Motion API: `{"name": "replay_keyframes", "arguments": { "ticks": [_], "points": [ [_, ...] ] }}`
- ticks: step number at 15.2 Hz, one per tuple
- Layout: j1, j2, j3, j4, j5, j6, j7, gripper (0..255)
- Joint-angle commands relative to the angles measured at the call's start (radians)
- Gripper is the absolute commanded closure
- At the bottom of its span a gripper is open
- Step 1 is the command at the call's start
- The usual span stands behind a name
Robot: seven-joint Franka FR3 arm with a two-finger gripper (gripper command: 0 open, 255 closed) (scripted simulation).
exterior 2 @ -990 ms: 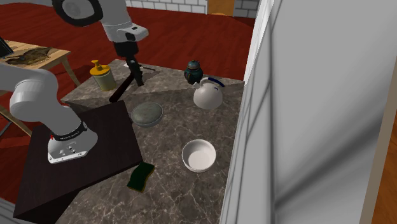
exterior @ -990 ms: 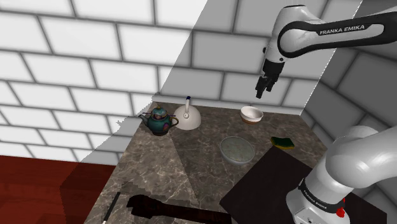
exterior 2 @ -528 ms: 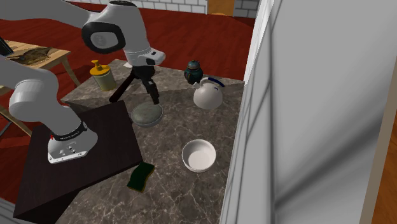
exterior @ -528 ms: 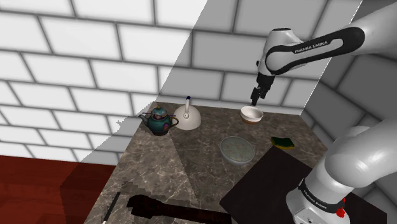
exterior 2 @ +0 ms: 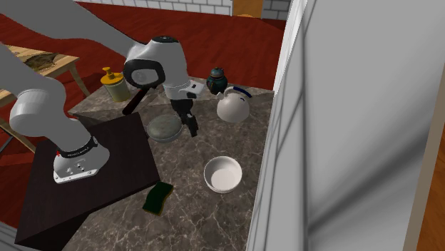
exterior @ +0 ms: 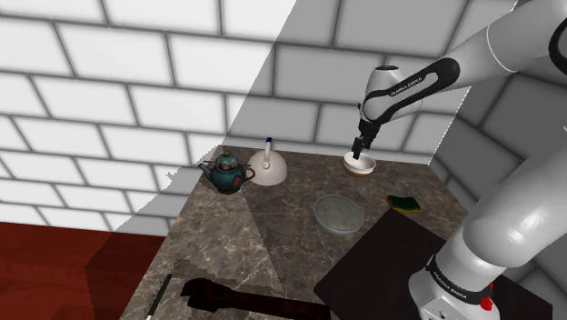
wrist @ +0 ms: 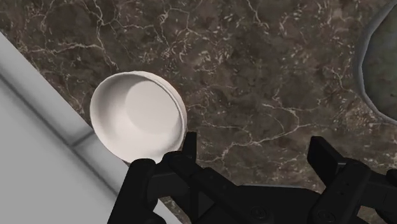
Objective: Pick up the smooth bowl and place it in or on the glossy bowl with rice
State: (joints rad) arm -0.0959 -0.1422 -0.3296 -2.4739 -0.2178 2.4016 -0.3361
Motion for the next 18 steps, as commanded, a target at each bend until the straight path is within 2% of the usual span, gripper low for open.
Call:
{"name": "replay_keyframes", "arguments": {
  "ticks": [1, 6, 11, 18],
  "points": [
    [-0.004, 0.084, -0.019, 0.022, 0.017, 0.068, -0.038, 0],
    [-0.03, 0.293, -0.033, 0.11, 0.099, 0.192, -0.146, 0],
    [-0.094, 0.498, 0.0, 0.233, 0.186, 0.279, -0.249, 0],
    [-0.124, 0.582, 0.026, 0.255, 0.217, 0.341, -0.272, 0]
  ]
}}
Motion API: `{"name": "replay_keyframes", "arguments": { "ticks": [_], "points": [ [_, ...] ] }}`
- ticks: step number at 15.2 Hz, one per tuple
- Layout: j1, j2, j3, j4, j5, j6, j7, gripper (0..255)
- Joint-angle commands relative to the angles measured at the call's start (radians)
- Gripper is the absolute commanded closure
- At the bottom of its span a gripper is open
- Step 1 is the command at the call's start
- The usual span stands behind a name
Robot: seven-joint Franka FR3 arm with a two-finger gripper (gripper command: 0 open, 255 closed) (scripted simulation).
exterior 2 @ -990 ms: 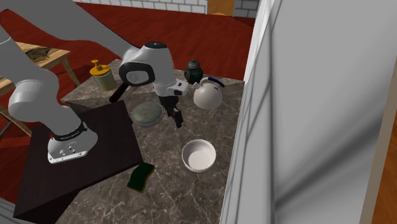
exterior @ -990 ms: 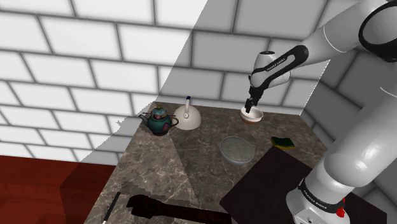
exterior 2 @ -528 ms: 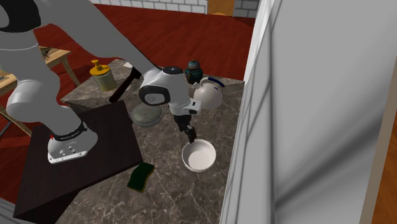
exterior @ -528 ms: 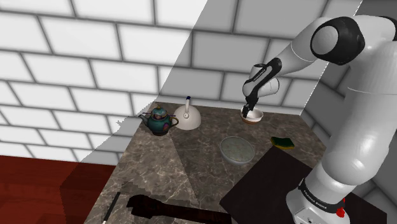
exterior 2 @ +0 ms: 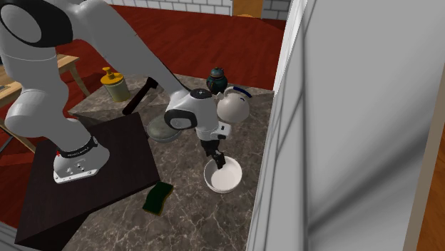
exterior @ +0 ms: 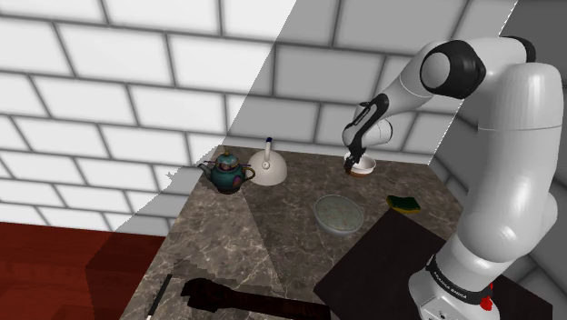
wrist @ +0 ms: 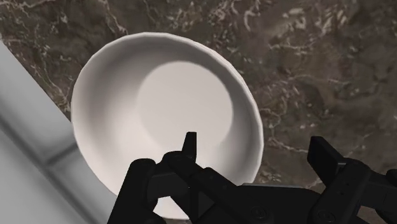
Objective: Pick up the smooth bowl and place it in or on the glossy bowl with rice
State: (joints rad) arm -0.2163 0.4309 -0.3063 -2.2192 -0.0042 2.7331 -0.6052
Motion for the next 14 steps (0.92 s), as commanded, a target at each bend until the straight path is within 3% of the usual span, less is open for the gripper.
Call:
{"name": "replay_keyframes", "arguments": {
  "ticks": [1, 9, 10, 14],
  "points": [
    [-0.011, 0.031, 0.01, 0.006, 0.011, 0.025, -0.008, 0],
    [-0.011, 0.03, 0.01, 0.006, 0.011, 0.025, -0.008, 0],
    [-0.011, 0.03, 0.01, 0.006, 0.011, 0.025, -0.008, 255],
    [-0.011, 0.03, 0.01, 0.006, 0.011, 0.025, -0.008, 255]
  ]
}}
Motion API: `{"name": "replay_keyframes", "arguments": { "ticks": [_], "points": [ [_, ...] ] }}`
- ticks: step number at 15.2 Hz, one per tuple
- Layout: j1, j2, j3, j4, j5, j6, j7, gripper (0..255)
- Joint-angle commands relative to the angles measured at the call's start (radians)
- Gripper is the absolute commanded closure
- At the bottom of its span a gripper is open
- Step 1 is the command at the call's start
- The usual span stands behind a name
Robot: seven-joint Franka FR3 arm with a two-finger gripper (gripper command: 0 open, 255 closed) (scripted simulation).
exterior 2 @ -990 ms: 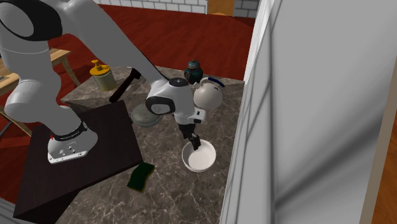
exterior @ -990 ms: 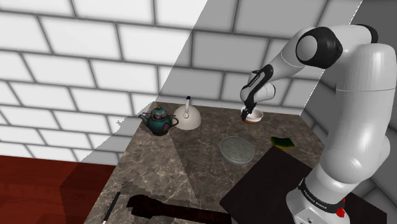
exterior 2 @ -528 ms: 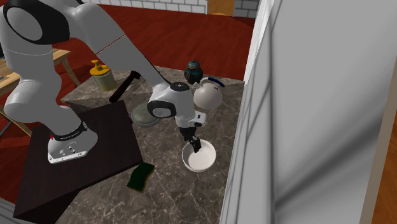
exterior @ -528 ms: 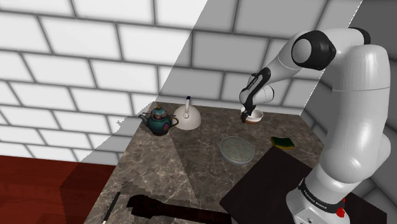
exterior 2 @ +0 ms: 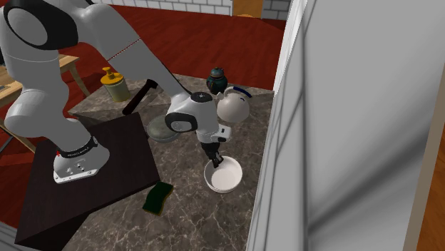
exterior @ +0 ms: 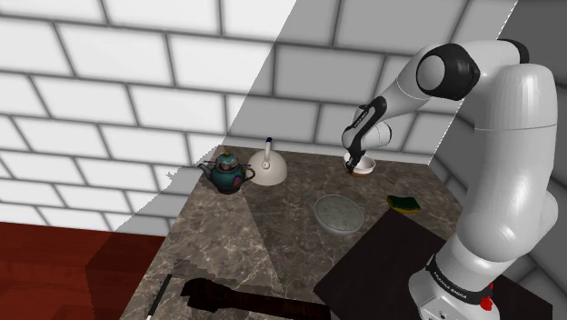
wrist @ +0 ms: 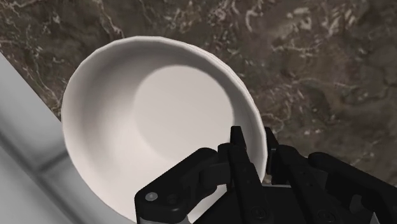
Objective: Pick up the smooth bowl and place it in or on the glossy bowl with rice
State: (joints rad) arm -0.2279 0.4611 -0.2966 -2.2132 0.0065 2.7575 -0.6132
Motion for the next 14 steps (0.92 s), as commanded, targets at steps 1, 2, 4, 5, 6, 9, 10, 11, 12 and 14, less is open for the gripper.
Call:
{"name": "replay_keyframes", "arguments": {
  "ticks": [1, 2, 4, 5, 6, 9, 10, 11, 12, 14],
  "points": [
    [0.0, 0.0, 0.0, 0.0, 0.0, 0.0, 0.0, 255],
    [0.0, 0.0, 0.0, 0.0, 0.0, 0.0, 0.0, 255],
    [0.0, 0.0, 0.0, 0.0, 0.0, 0.0, 0.0, 255],
    [0.0, 0.0, 0.0, 0.0, 0.0, 0.0, 0.0, 255],
    [0.003, -0.012, -0.004, -0.002, -0.004, -0.01, 0.001, 255],
    [0.013, -0.049, -0.016, -0.007, -0.016, -0.042, 0.006, 255],
    [0.016, -0.062, -0.02, -0.008, -0.02, -0.053, 0.008, 255],
    [0.019, -0.074, -0.023, -0.009, -0.024, -0.064, 0.01, 255],
    [0.022, -0.086, -0.027, -0.009, -0.029, -0.075, 0.012, 255],
    [0.028, -0.109, -0.033, -0.01, -0.038, -0.097, 0.015, 255]
  ]
}}
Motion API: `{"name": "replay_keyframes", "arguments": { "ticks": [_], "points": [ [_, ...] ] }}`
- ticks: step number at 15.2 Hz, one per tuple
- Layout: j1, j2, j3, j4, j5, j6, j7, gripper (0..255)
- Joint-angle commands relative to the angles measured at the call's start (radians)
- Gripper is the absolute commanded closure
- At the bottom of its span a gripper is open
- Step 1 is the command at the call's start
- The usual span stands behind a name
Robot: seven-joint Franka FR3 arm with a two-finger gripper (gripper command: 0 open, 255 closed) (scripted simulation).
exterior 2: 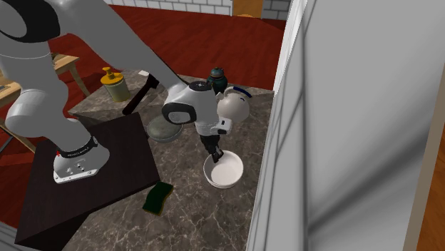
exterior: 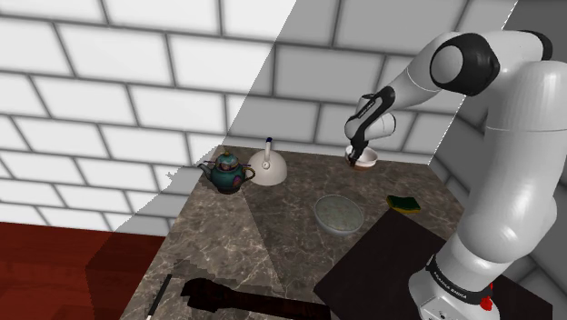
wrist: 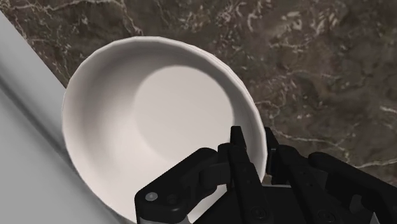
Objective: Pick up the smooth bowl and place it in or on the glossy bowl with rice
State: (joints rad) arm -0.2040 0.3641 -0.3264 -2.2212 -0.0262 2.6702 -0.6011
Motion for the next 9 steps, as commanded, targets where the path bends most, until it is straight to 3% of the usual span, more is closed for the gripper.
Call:
{"name": "replay_keyframes", "arguments": {
  "ticks": [1, 9],
  "points": [
    [0.006, -0.024, -0.007, -0.002, -0.009, -0.021, 0.005, 255],
    [0.024, -0.114, -0.027, 0.006, -0.044, -0.116, 0.019, 255]
  ]
}}
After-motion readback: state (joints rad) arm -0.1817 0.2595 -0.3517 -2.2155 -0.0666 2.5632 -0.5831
